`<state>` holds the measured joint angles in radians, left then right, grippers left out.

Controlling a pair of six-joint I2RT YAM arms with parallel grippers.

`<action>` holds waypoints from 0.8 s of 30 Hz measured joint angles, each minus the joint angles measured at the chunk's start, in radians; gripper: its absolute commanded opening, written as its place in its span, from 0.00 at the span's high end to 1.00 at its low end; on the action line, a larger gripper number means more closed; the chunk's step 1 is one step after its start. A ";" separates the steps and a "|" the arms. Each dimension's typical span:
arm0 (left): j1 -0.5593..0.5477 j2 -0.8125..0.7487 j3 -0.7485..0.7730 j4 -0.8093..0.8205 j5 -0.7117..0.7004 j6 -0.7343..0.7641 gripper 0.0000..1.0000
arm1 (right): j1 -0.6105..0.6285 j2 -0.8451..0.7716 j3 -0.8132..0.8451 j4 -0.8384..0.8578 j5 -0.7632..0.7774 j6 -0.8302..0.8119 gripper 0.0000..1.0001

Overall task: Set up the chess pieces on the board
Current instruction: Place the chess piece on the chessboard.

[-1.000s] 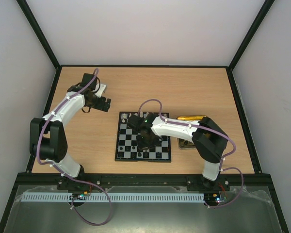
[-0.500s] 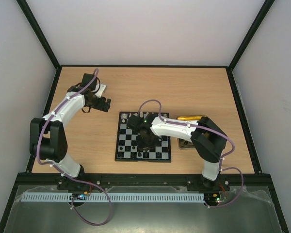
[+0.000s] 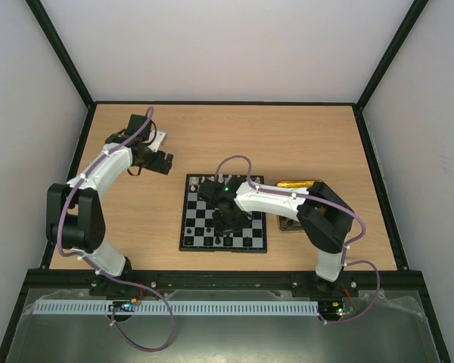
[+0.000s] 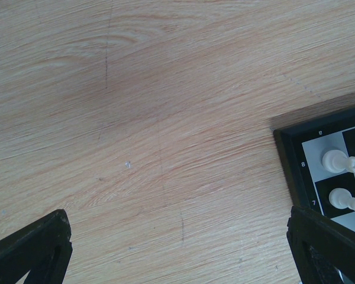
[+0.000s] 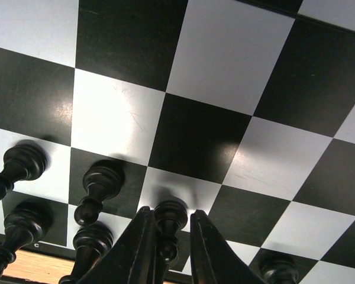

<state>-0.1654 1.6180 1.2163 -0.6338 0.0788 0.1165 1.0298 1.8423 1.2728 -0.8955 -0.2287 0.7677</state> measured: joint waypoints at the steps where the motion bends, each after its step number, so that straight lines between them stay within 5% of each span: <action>1: 0.000 0.000 0.000 0.000 0.000 0.000 0.01 | 0.000 0.000 0.000 0.000 0.001 0.000 0.83; 24: 0.000 0.000 0.000 0.000 0.000 0.006 0.01 | -0.075 0.014 0.065 -0.027 0.062 -0.019 0.79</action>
<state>-0.1654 1.6180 1.2163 -0.6338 0.0788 0.1226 0.9550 1.8568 1.3380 -0.9230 -0.1669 0.7483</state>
